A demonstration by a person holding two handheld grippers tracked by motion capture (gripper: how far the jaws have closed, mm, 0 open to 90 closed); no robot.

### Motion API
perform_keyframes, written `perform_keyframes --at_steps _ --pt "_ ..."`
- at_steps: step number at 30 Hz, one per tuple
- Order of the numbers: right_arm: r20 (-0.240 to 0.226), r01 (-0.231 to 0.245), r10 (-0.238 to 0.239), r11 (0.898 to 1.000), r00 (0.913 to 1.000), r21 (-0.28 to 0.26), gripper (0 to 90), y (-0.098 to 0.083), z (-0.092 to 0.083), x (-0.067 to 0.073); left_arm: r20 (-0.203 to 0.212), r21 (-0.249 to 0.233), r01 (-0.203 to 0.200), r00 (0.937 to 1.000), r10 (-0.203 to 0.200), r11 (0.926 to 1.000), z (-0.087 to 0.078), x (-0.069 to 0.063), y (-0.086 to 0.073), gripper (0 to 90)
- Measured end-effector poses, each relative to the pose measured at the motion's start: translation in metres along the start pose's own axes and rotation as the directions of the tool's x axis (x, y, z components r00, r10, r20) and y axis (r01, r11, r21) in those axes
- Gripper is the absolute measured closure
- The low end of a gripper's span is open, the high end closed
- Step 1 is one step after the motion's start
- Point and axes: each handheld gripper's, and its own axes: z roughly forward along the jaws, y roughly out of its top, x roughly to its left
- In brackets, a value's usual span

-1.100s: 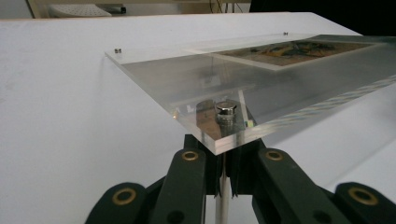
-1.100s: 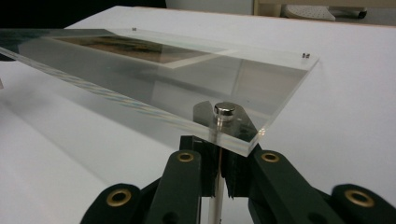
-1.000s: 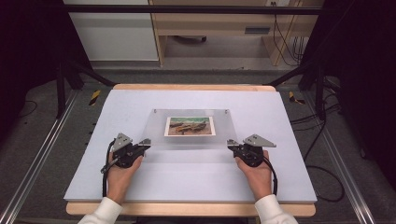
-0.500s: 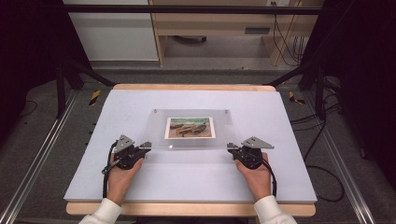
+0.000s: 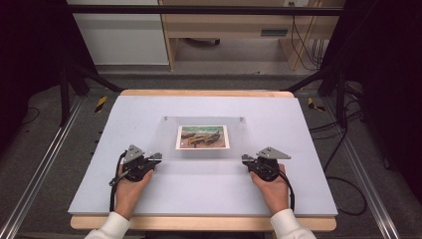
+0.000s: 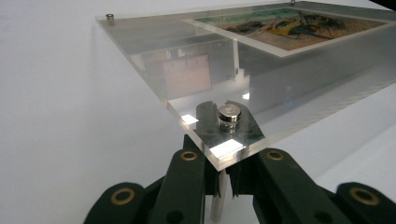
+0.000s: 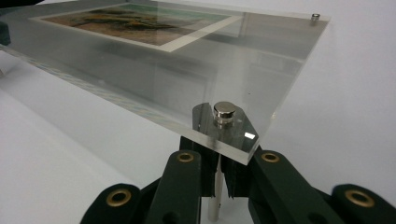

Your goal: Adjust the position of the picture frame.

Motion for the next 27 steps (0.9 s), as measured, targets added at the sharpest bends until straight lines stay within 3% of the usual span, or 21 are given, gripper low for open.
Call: perform_keyframes --at_steps 27 --pt "0.004 -0.007 0.007 1.0 1.0 0.009 82.5 -0.0026 0.0013 -0.0015 0.003 0.011 -0.003 1.0 0.003 0.9999 0.0015 -0.0021 -0.0016 83.2"
